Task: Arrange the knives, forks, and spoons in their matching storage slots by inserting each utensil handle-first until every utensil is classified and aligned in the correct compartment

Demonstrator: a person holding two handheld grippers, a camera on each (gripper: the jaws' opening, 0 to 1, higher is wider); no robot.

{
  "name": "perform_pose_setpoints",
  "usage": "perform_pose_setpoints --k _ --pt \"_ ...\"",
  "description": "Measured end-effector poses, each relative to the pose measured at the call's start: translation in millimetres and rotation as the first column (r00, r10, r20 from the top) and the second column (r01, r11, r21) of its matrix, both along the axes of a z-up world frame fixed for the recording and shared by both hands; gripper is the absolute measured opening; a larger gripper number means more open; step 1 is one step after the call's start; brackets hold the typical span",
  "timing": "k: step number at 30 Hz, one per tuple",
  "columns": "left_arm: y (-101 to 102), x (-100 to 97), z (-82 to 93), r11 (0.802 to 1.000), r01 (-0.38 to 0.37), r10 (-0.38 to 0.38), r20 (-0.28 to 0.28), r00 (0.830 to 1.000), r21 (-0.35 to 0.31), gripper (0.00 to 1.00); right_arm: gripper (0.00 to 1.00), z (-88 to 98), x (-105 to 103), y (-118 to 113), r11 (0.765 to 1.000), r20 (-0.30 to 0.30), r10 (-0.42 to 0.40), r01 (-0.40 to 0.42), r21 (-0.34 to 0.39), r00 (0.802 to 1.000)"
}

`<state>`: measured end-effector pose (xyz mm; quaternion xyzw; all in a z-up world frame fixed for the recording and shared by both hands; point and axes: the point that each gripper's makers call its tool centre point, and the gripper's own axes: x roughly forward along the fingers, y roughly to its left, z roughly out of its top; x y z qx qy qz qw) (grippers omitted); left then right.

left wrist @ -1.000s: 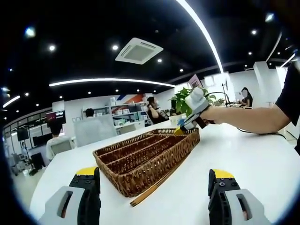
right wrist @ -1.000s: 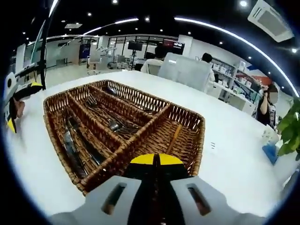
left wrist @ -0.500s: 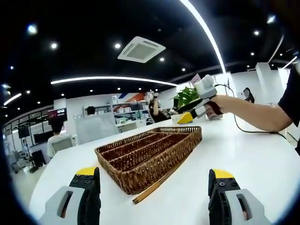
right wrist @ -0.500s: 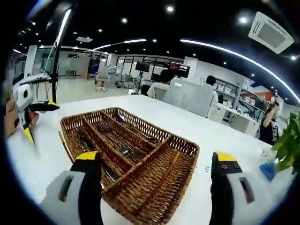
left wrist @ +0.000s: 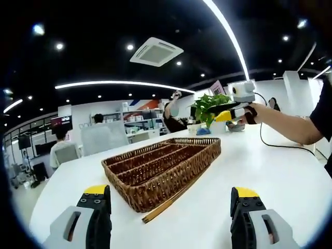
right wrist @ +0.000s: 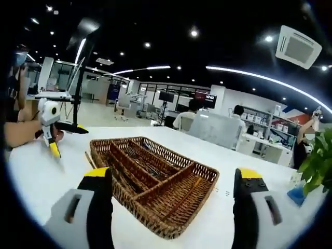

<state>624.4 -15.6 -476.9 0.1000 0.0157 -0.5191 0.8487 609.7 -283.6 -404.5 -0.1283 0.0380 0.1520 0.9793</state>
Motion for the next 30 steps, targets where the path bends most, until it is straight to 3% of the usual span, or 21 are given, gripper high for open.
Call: perform_pose_setpoints --k 5,8,15,22,30 --pt "1 0.0 4.8 1.0 -0.004 0.004 -0.004 1.0 -0.023 1.0 1.0 -5.9 -17 -13 1.0 0.028 -0.004 0.003 0.026 1.0" --pt "1 0.4 7.0 0.999 -0.007 0.006 -0.007 1.0 -0.037 1.0 1.0 -17.7 -25 -18 0.999 -0.008 -0.018 0.018 0.028 1.0" --pt "1 0.3 6.0 0.999 -0.007 0.006 -0.02 1.0 -0.039 1.0 1.0 -22.7 -49 -7 0.997 0.056 0.04 -0.043 0.068 0.998" --pt "4 2.3 5.8 0.999 -0.019 0.018 -0.021 1.0 -0.033 1.0 1.0 -43.4 -72 -3 0.991 0.043 0.071 -0.075 0.107 0.997" --pt "9 8.3 -11.8 0.999 -0.041 0.042 -0.078 0.996 0.021 1.0 1.0 -34.5 -75 -1 0.989 0.093 0.07 -0.081 0.121 0.993"
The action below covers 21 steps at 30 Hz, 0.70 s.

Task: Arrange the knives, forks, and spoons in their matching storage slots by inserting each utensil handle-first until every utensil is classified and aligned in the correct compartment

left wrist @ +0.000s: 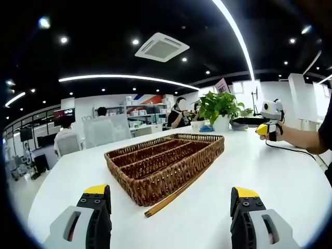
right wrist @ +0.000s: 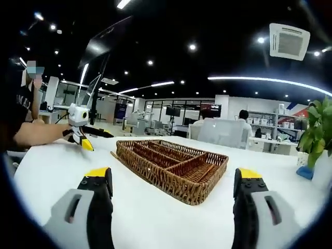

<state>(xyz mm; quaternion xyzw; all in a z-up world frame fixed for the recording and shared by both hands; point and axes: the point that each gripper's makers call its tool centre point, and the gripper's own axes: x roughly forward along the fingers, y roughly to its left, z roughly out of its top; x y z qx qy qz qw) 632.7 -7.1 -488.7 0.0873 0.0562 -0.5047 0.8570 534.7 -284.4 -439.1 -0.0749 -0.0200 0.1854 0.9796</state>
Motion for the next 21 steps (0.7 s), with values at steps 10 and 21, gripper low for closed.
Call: perform_pose_setpoints --k 10,21 --pt "-5 -2.2 -27.0 0.997 0.021 -0.013 -0.11 0.994 0.072 1.0 1.0 -6.2 0 3 1.0 -0.015 0.007 -0.007 -0.026 1.0" --pt "-14 -18.7 -45.8 0.985 0.103 -0.074 -0.2 0.977 0.135 0.9 1.0 -7.6 0 7 1.0 -0.022 0.01 -0.011 -0.023 1.0"
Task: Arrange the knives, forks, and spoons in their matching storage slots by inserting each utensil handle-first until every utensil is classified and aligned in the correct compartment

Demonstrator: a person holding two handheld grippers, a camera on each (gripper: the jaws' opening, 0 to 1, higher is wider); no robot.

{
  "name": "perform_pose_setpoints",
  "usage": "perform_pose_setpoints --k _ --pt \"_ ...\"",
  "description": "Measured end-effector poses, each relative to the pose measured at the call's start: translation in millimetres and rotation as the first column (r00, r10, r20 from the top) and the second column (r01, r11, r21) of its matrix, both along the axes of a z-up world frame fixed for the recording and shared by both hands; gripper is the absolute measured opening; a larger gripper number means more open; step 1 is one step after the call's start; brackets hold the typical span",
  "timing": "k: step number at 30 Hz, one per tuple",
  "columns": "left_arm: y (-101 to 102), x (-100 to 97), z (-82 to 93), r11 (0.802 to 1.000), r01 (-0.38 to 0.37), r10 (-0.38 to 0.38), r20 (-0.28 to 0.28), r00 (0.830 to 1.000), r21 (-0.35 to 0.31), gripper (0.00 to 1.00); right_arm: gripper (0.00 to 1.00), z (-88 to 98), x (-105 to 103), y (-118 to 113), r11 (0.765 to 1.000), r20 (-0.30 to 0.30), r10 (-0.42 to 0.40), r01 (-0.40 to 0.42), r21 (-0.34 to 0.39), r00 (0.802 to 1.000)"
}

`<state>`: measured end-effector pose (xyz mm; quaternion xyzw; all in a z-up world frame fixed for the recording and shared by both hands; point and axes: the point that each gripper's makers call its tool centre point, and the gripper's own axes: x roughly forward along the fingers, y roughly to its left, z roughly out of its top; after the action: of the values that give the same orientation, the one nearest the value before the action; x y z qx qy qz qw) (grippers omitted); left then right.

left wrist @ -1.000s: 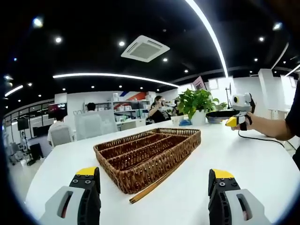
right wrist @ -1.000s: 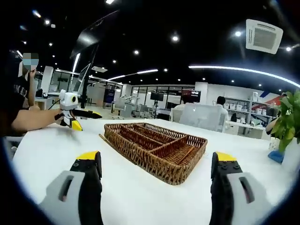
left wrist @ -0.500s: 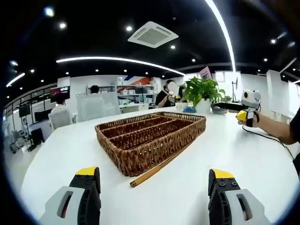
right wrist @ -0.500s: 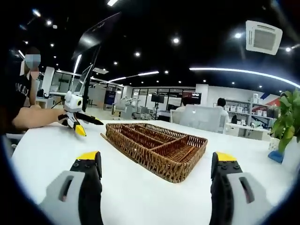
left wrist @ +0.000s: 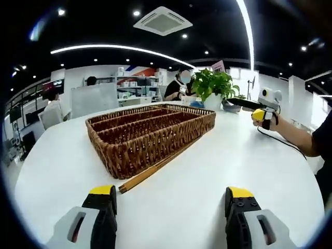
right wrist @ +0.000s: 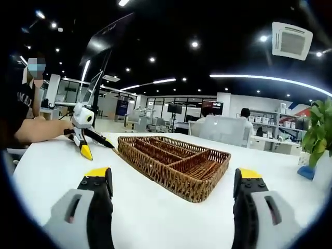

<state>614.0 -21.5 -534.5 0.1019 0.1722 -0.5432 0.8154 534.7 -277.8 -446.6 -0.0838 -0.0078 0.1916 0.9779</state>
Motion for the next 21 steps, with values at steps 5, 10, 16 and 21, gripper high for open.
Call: perform_pose_setpoints --k 5,10,16,21 --pt "-1 -5.9 0.9 0.999 0.035 -0.035 -0.001 0.999 -0.001 0.77 1.0 -0.6 0 -1 1.0 -0.001 0.0 0.0 -0.003 1.0" --pt "-3 -10.3 1.4 0.998 0.062 -0.062 0.003 0.998 0.007 0.53 1.0 -2.6 1 -1 1.0 -0.006 0.003 -0.003 -0.004 1.0" --pt "-8 -23.0 1.7 0.991 0.129 -0.13 0.026 0.991 0.018 0.27 1.0 -3.0 1 0 1.0 -0.006 0.008 -0.008 -0.004 1.0" --pt "-16 -25.1 2.9 0.989 0.148 -0.149 0.058 0.987 0.019 0.3 1.0 -3.3 1 2 1.0 -0.007 0.012 -0.012 -0.005 1.0"
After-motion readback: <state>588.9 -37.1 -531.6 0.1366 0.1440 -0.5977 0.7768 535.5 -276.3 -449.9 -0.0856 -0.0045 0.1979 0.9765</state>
